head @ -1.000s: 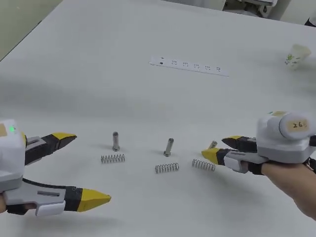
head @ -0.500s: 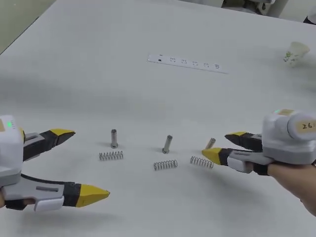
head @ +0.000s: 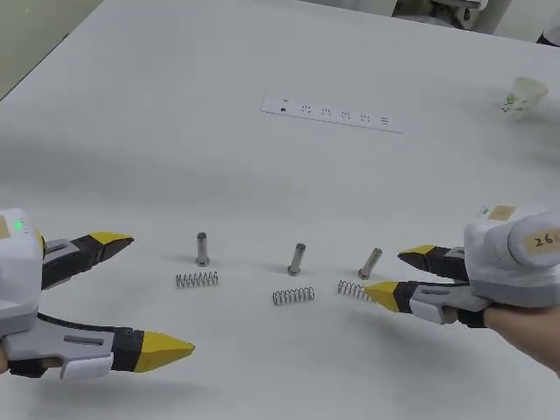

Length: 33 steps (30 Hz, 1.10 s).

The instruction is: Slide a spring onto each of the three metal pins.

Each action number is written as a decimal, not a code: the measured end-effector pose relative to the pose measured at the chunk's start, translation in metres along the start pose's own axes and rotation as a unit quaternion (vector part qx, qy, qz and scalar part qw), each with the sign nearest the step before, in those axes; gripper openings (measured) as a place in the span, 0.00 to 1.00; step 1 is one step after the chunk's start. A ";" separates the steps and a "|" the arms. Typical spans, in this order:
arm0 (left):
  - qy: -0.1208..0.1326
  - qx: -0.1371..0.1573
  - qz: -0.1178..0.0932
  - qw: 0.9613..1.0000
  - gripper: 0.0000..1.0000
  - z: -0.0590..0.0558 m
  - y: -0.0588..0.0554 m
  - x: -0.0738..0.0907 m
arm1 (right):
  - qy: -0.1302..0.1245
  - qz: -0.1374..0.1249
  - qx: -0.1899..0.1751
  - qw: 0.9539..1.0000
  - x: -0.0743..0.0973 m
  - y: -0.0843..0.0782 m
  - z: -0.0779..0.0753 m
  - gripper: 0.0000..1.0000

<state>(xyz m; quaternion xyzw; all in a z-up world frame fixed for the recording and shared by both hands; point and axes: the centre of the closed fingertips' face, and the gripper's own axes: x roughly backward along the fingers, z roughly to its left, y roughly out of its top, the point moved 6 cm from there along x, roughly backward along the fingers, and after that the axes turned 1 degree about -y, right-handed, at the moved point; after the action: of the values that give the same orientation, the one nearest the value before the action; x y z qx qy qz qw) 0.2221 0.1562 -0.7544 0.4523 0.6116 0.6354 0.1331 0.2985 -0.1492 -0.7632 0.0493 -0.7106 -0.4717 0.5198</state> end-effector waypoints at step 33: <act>0.004 0.005 0.005 1.000 0.94 -0.001 -0.007 0.006 | 0.063 0.093 0.109 0.988 -0.030 -0.006 0.010 0.25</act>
<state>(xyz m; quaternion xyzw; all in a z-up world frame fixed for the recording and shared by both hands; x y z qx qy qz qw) 0.2153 0.1621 -0.7583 0.4532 0.6132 0.6348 0.1250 0.3012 -0.1298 -0.7886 0.0688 -0.7251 -0.3369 0.5967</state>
